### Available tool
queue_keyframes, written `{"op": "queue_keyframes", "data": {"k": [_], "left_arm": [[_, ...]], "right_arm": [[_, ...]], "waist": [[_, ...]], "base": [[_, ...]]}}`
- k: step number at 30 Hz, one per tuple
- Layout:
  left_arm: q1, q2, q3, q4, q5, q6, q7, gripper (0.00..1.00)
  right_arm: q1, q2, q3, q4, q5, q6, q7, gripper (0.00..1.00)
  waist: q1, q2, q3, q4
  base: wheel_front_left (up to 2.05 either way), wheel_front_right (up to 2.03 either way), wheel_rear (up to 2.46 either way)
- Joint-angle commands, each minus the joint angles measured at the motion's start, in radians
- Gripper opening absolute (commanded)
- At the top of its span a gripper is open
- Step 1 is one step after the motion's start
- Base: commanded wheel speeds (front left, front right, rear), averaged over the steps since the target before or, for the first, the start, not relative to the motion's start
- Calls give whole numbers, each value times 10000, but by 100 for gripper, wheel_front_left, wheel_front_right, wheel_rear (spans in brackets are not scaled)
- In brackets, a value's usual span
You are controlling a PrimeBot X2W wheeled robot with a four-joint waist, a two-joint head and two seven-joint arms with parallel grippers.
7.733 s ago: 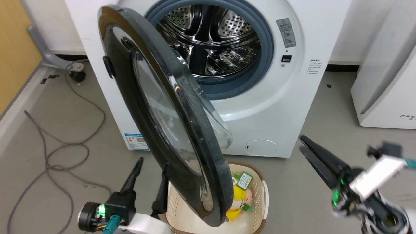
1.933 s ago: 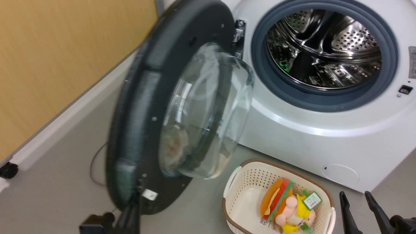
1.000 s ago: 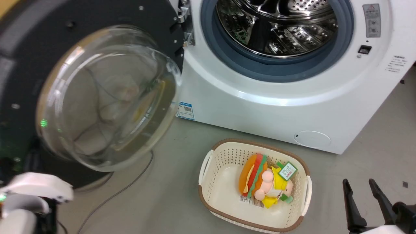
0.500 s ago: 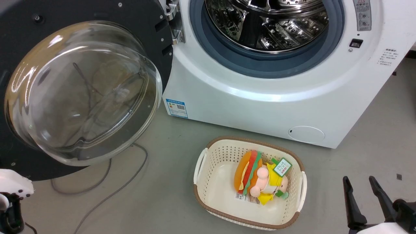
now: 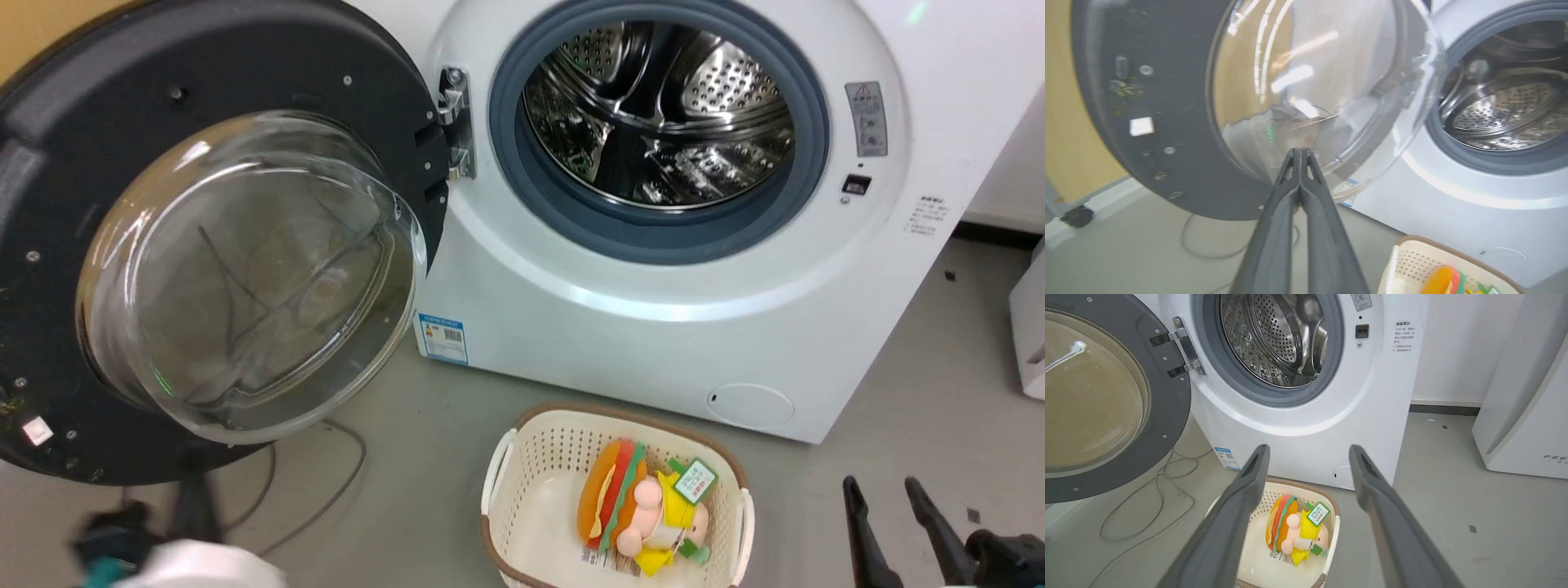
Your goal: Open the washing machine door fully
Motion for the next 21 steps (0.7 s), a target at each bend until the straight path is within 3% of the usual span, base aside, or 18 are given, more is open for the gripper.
{"op": "queue_keyframes", "data": {"k": [1, 2, 3, 4, 5, 6, 11, 21], "left_arm": [[331, -306, -433, -395, 308, -119, -50, 0], [495, -443, -642, -603, 419, -151, -50, 12], [619, -563, -864, -798, 544, -179, -50, 37], [719, -667, -1083, -967, 642, -217, -50, 51], [786, -737, -1250, -1127, 759, -204, -50, 80], [816, -798, -1406, -1270, 865, -201, -50, 98], [820, -1006, -2016, -1707, 1312, -121, 1, 100], [673, -673, -2509, -1700, 2039, 190, 728, 100]], "right_arm": [[182, 22, 2, 66, 48, 6, -79, 100], [184, 22, 52, 90, 46, 6, -103, 100], [170, 22, 97, 89, 53, 6, -160, 100], [153, 22, 146, 97, 60, 6, -181, 100], [128, 22, 181, 105, 36, 6, -182, 100], [95, 22, 201, 92, 7, 6, -221, 100], [1, 22, 328, 8, -269, 6, -232, 100], [112, 22, 218, -713, -934, 6, 96, 100]], "waist": [[0, 0, -188, 7], [0, 0, -242, -28], [0, 0, -294, -60], [0, 0, -339, -115], [0, 0, -375, -181], [0, 0, -410, -238], [0, 0, -513, -661], [0, 0, -531, -1887]], "base": [[0, 0, 0], [0, 0, 0], [0, 0, 0], [0, 0, 0], [0, 0, 0], [0, 0, 0], [0, 0, 0], [0, 0, 0]]}}
